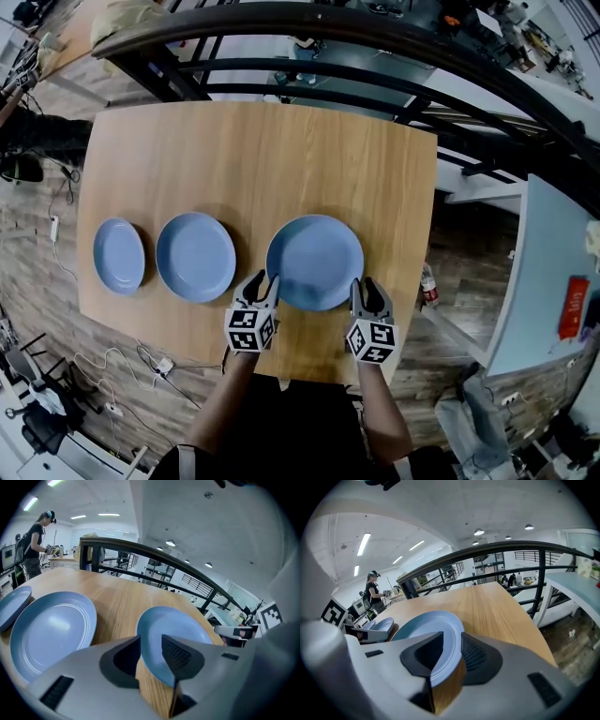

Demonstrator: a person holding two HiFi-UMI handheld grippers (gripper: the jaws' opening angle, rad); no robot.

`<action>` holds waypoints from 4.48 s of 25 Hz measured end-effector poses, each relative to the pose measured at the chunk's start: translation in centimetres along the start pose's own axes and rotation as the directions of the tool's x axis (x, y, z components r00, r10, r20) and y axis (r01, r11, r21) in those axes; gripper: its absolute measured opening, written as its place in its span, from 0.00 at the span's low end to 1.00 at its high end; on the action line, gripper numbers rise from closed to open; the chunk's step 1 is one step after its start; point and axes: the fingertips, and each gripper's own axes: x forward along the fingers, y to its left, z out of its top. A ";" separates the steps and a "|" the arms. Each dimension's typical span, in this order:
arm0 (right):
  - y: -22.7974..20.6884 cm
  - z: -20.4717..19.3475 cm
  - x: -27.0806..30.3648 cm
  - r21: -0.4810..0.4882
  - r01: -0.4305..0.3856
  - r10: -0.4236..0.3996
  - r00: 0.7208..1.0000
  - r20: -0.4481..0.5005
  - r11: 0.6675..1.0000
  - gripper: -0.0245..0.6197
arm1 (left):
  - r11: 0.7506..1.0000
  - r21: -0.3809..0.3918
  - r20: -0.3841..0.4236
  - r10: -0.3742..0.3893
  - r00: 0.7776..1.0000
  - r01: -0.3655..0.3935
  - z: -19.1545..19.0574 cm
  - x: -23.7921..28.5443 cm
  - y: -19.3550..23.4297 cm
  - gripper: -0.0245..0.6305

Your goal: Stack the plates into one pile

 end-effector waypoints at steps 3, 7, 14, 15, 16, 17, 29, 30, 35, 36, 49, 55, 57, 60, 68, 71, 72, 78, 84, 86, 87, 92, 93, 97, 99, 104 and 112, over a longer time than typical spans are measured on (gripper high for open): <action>-0.2 -0.7 0.8 0.006 0.003 -0.003 1.000 -0.025 1.000 0.26 | 1.000 -0.010 -0.026 0.011 1.000 -0.011 -0.8 0.7 0.7 0.28; -0.5 -1.7 1.5 0.004 0.010 -0.010 0.998 -0.057 1.000 0.28 | 0.999 -0.028 -0.044 0.016 0.999 -0.017 -1.5 1.4 1.3 0.29; -0.9 -3.0 2.2 0.026 0.016 -0.014 0.995 -0.101 1.000 0.30 | 0.999 -0.039 -0.068 0.015 0.998 -0.017 -2.2 2.2 1.5 0.29; -1.0 -3.1 2.3 0.029 0.016 -0.013 0.994 -0.105 0.999 0.29 | 0.999 -0.039 -0.071 0.015 0.997 -0.018 -2.3 2.4 1.5 0.29; -1.0 -3.3 2.4 0.033 0.015 -0.011 0.994 -0.111 0.999 0.29 | 0.999 -0.041 -0.076 0.015 0.997 -0.018 -2.4 2.5 1.5 0.29; -1.0 -3.5 2.5 0.037 0.013 -0.009 0.993 -0.117 0.999 0.29 | 0.999 -0.044 -0.079 0.014 0.997 -0.017 -2.5 2.6 1.5 0.29; -0.8 -5.1 3.0 0.058 -0.013 0.022 0.987 -0.158 0.998 0.21 | 0.998 -0.058 -0.076 0.025 0.997 -0.030 -3.1 3.1 1.8 0.23; -0.8 -5.1 3.1 0.058 -0.013 0.022 0.987 -0.158 0.998 0.20 | 0.998 -0.059 -0.074 0.028 0.997 -0.032 -3.1 3.1 1.9 0.22; -0.8 -5.1 3.3 0.061 -0.012 0.022 0.988 -0.152 0.998 0.19 | 0.996 -0.080 -0.069 0.036 0.997 -0.041 -3.2 3.2 2.3 0.17; -0.8 -5.1 3.3 0.059 -0.013 0.022 0.988 -0.152 0.998 0.19 | 0.996 -0.084 -0.068 0.037 0.997 -0.043 -3.2 3.2 2.4 0.17; -0.9 -4.9 3.1 0.065 0.002 0.007 0.990 -0.138 0.998 0.17 | 0.997 -0.069 -0.081 0.024 0.996 -0.029 -3.3 3.3 2.1 0.16; -1.0 -4.9 2.4 0.065 0.013 -0.004 0.991 -0.137 0.998 0.17 | 0.998 -0.060 -0.074 0.008 0.997 -0.012 -3.0 2.9 1.6 0.16; -0.8 -4.8 2.1 0.062 0.014 -0.005 0.991 -0.133 0.998 0.17 | 0.998 -0.061 -0.069 0.008 0.998 -0.012 -2.9 2.6 1.6 0.16; -0.6 -4.3 1.7 0.058 0.015 -0.008 0.992 -0.123 0.998 0.17 | 0.998 -0.063 -0.063 0.012 0.998 -0.016 -2.7 2.2 1.5 0.15; 0.3 -3.1 0.6 0.057 0.017 -0.011 0.994 -0.108 0.998 0.16 | 0.997 -0.076 -0.049 0.001 0.999 -0.005 -1.8 0.5 1.3 0.15; 0.9 -3.1 0.0 0.056 0.015 -0.010 0.995 -0.102 0.998 0.16 | 0.997 -0.077 -0.049 -0.003 0.999 -0.001 -1.7 -0.2 1.5 0.15; 1.3 -3.0 -0.2 0.054 0.014 -0.009 0.995 -0.101 0.998 0.16 | 0.997 -0.078 -0.045 -0.004 0.999 0.000 -1.6 -0.5 1.6 0.15; 3.2 -2.5 -1.4 0.045 0.010 -0.006 0.996 -0.088 0.999 0.16 | 0.995 -0.097 -0.022 -0.011 1.000 0.009 -1.2 -2.6 2.4 0.15; 5.8 -2.0 -2.2 0.031 0.004 -0.002 0.997 -0.077 1.000 0.16 | 0.994 -0.113 -0.003 -0.003 1.000 0.002 -0.7 -4.8 4.0 0.14; 6.7 -1.8 -2.5 0.023 -0.001 0.003 0.997 -0.072 1.000 0.16 | 0.993 -0.117 0.006 -0.001 1.000 0.002 -0.4 -5.6 4.4 0.14; 7.2 -1.6 -2.7 0.020 -0.005 0.006 0.998 -0.070 1.000 0.16 | 0.993 -0.118 0.012 0.000 1.000 0.001 -0.1 -6.1 4.7 0.14; 9.3 -1.7 -2.9 0.016 -0.022 0.023 0.997 -0.070 1.000 0.16 | 0.992 -0.125 0.027 0.002 1.000 0.002 0.2 -8.0 6.0 0.14; 9.7 -1.6 -3.0 0.014 -0.026 0.027 0.997 -0.071 1.000 0.16 | 0.992 -0.127 0.028 0.002 1.000 0.001 0.2 -8.3 6.3 0.14; 11.1 -1.1 -3.5 -0.004 -0.040 0.040 0.997 -0.070 0.999 0.16 | 0.991 -0.137 0.043 0.008 0.999 -0.002 0.6 -9.8 6.9 0.14; 11.9 -1.0 -3.8 -0.012 -0.046 0.046 0.997 -0.070 0.999 0.16 | 0.990 -0.143 0.053 0.008 0.999 -0.001 0.6 -10.6 7.3 0.14; 14.2 -0.7 -4.1 -0.029 -0.060 0.058 0.996 -0.064 0.998 0.16 | 0.990 -0.139 0.075 0.012 0.997 -0.001 1.2 -12.5 8.8 0.14; 18.0 -0.8 -4.2 -0.044 -0.077 0.075 0.995 -0.059 0.996 0.16 | 0.988 -0.154 0.101 0.019 0.995 -0.003 1.5 -15.1 11.6 0.14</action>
